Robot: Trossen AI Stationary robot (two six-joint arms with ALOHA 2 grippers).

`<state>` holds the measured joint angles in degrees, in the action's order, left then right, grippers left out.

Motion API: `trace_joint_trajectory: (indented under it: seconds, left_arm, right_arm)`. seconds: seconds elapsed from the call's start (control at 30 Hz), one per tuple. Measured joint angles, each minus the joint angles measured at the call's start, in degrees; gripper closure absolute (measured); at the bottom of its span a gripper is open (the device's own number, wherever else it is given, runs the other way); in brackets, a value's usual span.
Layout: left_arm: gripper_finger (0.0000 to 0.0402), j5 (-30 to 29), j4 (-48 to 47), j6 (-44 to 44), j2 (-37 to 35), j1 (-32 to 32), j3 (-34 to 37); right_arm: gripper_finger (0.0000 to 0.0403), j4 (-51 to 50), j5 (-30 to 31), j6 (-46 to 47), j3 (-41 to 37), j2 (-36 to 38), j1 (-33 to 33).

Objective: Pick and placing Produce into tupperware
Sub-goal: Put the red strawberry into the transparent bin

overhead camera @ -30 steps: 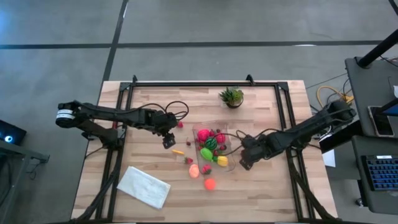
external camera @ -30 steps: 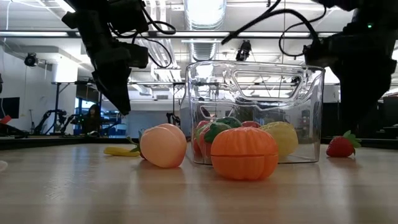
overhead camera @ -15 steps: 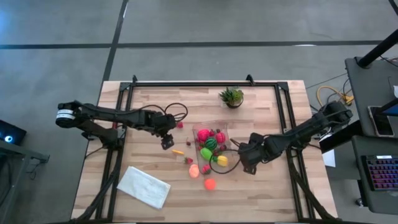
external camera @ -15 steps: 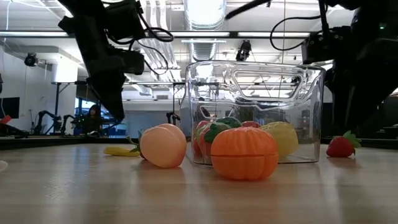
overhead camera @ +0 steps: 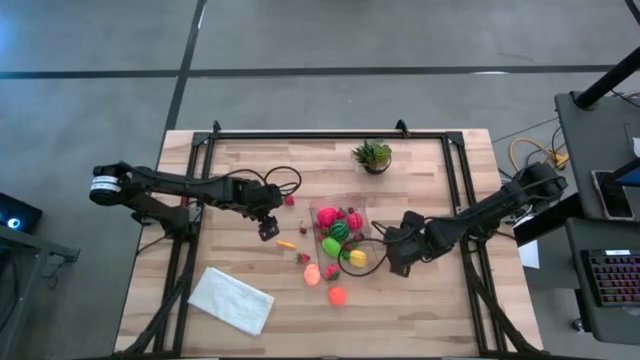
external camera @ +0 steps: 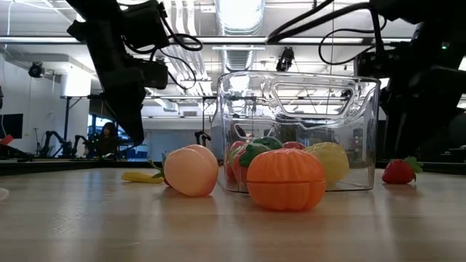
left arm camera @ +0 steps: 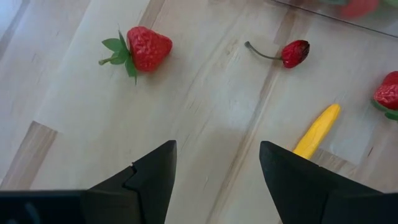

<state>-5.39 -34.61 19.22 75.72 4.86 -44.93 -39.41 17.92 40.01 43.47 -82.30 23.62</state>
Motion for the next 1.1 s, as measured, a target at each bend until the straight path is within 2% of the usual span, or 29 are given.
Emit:
trace_joint_trajectory:
  seconds: [0.5, 0.73, 0.93, 1.1]
  left_arm:
    - [0.0185, 0.0, 0.0, 0.1, 0.0, 0.0, 0.0]
    - [0.0185, 0.0, 0.2, 0.1, 0.0, 0.0, 0.0]
    - [0.0185, 0.0, 0.2, 1.3, 0.0, 0.0, 0.0]
    - [0.0185, 0.0, 0.3, 1.4, 0.0, 0.0, 0.0]
  right_arm:
    - [0.0147, 5.6, -0.9, -0.2, -4.1, 0.0, 0.0]
    - [0.0147, 12.0, -0.3, -0.2, -7.7, 0.0, 0.0]
    - [0.0147, 12.3, -0.3, 0.1, -7.3, 0.1, 0.0]
    - [0.0147, 12.7, -0.3, 3.9, -7.0, 0.1, 0.0]
